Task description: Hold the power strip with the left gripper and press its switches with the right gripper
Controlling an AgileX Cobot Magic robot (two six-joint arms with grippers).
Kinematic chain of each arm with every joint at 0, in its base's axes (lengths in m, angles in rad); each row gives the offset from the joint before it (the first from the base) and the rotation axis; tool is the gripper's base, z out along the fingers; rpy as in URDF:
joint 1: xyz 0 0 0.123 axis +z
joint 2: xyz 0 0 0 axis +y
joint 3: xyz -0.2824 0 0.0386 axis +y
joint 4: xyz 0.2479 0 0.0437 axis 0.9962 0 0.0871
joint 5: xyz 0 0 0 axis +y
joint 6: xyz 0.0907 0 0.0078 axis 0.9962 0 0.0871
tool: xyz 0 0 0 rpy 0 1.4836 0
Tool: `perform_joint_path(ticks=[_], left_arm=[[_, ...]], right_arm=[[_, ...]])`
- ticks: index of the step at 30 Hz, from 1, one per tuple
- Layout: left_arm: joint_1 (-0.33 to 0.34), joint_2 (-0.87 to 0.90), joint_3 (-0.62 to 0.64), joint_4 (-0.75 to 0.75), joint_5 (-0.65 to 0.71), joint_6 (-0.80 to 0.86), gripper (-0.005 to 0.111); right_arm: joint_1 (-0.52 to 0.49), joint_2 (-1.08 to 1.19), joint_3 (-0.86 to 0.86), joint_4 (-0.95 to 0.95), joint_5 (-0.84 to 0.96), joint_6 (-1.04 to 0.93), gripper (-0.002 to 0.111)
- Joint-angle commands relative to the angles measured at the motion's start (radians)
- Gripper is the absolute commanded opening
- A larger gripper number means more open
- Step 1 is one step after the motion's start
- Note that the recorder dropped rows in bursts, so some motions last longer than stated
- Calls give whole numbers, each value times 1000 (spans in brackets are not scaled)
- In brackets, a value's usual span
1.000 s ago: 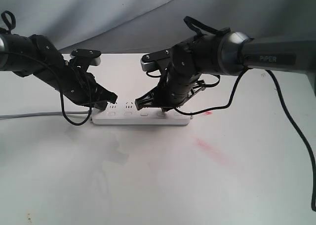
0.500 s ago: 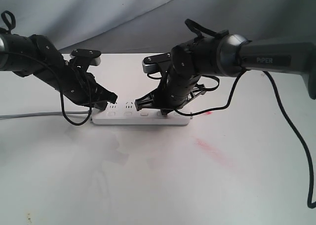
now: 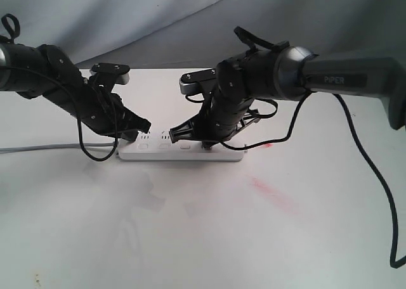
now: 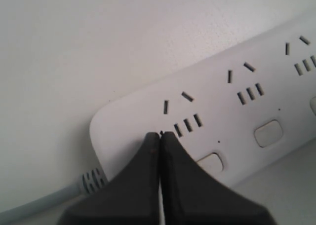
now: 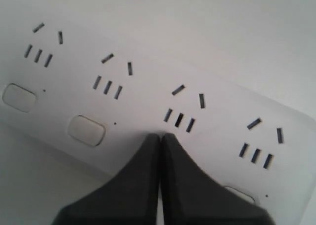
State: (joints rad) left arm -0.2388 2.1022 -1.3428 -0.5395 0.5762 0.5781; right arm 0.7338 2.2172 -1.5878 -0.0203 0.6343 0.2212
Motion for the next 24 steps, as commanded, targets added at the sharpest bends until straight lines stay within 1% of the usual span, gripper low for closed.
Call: perform_joint_path(ticks=[1,7,13,18,24], left_arm=[[-6,5,-1,2,8,0,0],[-6,5,-1,2,8,0,0],[-6,5,-1,2,10,0,0],[-6,5,-1,2,10,0,0],[-6,5,-1,2,10,0,0]], right_arm=[[25,44,16,-16,61,-2,0],[25,75,16,-23,88,4,0],[25,-76,16,-24,-18,20,0],[25,-81,16,-13,-23,20,0],[25,-81,16,49,-72,20,0]])
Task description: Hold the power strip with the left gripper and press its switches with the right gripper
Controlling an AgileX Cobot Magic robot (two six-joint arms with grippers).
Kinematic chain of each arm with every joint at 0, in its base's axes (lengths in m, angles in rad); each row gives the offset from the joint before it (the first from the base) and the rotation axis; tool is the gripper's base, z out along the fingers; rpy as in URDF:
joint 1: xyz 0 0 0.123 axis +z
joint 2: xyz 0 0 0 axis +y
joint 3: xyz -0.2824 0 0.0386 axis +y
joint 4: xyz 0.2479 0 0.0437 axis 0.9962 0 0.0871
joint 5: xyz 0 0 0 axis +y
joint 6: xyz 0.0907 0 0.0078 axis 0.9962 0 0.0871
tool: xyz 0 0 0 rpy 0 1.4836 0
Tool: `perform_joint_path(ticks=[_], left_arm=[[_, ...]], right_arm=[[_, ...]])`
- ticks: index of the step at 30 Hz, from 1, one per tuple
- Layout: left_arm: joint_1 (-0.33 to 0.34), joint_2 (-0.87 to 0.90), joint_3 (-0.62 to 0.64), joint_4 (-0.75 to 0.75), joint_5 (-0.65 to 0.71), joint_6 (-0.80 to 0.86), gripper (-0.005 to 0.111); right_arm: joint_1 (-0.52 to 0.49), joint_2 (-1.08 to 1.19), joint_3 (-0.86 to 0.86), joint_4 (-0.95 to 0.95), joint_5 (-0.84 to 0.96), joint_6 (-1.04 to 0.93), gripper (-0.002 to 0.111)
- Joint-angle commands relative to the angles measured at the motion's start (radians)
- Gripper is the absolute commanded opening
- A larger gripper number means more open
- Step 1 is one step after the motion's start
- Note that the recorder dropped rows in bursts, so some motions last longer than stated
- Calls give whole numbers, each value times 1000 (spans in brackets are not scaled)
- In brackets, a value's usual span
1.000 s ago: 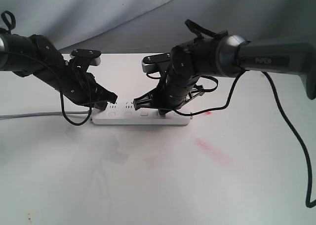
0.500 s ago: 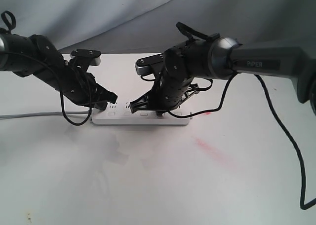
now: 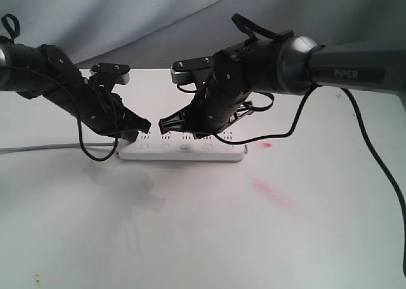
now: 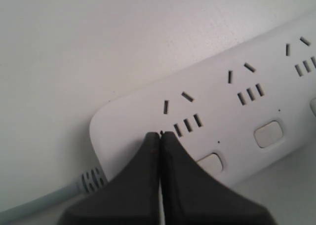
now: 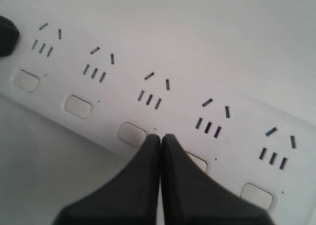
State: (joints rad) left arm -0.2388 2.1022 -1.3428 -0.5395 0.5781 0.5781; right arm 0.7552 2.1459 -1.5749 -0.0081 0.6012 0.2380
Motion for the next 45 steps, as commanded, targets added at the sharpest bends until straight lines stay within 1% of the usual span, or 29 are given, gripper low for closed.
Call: perform_joint_path(ticks=[1,29,45], left_arm=[[-6,5,-1,2,8,0,0],[-6,5,-1,2,8,0,0],[-6,5,-1,2,8,0,0]], right_arm=[[3,-9,3,44,-43,4,0],[3,86,3,128,-85,2,0],[3,95,3,115,-60,2,0]])
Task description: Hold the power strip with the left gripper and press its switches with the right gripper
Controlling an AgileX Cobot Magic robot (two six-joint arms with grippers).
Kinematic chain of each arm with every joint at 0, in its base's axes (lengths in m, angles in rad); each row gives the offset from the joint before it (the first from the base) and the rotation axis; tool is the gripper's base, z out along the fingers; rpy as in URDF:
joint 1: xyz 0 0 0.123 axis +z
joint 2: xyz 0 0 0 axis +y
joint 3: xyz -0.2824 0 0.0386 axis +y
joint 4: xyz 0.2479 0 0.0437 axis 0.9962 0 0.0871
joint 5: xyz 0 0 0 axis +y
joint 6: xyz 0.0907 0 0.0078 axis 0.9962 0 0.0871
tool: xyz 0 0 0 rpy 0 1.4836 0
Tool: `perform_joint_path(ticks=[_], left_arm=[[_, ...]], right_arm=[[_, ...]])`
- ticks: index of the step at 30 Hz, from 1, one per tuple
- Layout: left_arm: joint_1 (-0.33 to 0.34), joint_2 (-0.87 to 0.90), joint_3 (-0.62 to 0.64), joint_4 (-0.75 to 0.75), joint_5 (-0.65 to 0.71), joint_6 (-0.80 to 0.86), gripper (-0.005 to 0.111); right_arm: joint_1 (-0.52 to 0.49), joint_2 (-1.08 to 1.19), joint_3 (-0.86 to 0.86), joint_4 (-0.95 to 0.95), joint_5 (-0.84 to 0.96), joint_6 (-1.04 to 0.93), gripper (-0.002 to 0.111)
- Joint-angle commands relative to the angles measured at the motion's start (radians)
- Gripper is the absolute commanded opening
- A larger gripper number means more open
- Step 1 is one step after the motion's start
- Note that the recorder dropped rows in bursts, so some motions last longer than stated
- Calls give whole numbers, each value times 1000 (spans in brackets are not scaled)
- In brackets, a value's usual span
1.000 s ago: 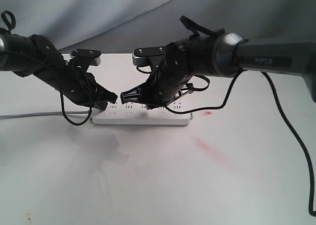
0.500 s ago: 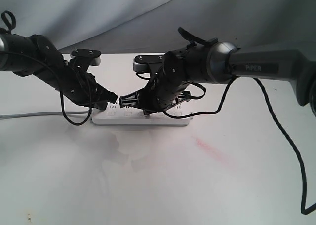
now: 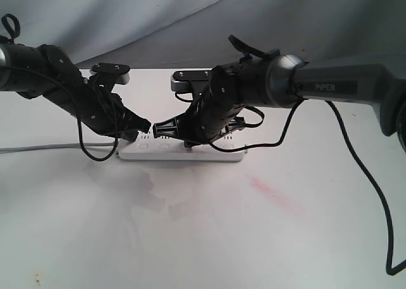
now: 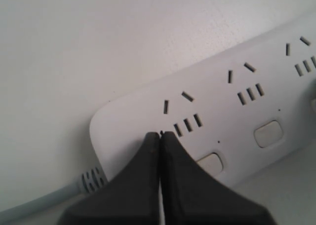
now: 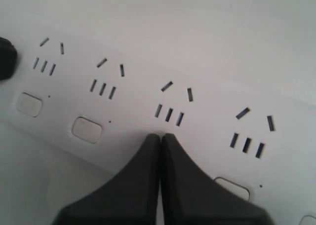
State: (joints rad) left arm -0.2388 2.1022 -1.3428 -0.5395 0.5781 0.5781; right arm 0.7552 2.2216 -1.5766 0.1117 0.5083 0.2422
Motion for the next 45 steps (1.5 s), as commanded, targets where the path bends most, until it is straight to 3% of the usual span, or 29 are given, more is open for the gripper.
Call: perform_joint_path(ticks=[1,24,37,45], left_arm=[[-6,5,-1,2,8,0,0],[-6,5,-1,2,8,0,0],[-6,5,-1,2,9,0,0],[-6,5,-1,2,9,0,0]], right_arm=[[6,19,4,-5,33,-2,0],[34,19,4,-179,72,84,0],[34,120,4,-170,134,88,0],[34,61,4,-189,160,80,0]])
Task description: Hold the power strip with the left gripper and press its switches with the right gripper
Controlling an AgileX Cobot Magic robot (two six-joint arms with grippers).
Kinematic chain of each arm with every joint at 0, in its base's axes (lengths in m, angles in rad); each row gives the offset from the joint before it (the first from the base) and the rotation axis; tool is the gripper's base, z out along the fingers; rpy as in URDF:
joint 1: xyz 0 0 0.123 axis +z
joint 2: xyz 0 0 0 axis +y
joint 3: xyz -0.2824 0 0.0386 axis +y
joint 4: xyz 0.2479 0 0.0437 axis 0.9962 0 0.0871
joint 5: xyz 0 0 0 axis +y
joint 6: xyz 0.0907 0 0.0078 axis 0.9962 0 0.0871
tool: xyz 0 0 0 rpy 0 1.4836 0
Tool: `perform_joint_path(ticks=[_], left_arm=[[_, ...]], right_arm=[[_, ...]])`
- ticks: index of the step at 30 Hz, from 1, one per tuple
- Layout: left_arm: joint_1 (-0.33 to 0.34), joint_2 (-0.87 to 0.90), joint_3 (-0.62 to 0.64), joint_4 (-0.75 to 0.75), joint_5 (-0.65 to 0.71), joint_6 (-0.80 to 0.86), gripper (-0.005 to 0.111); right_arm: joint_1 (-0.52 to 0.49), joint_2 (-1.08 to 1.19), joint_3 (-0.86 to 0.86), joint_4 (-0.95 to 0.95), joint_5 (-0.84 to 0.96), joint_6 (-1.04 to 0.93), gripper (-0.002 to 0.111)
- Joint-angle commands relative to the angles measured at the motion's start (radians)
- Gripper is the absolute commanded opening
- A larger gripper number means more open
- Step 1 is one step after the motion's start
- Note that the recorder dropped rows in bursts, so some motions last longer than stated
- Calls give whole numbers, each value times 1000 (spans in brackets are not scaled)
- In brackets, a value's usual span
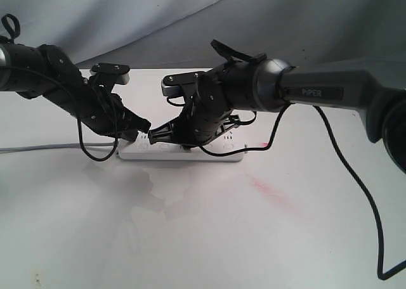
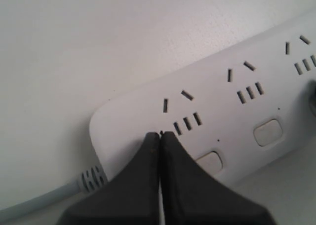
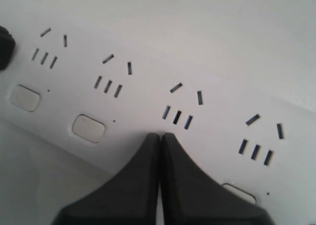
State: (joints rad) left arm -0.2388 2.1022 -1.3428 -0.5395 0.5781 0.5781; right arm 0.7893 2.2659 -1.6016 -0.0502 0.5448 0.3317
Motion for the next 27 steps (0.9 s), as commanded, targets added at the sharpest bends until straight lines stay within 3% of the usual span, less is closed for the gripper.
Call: perform_joint_path(ticks=[1,7,14,23,27], left_arm=[[-6,5,-1,2,10,0,0],[-6,5,-1,2,10,0,0],[-6,-14,-1,2,13,0,0],[-6,-130,22,-7,62,-2,0],[-6,-275,169,-38,-26,-9,0]], right_arm=[[-1,-2,29,-40,124,-10,0],[-1,-212,29,-100,71,-10,0],[-1,-320,62,-127,129,7,0],[-1,-619,554,-185,-79,180,0],[-1,-872,791,-192,-139,233,0]])
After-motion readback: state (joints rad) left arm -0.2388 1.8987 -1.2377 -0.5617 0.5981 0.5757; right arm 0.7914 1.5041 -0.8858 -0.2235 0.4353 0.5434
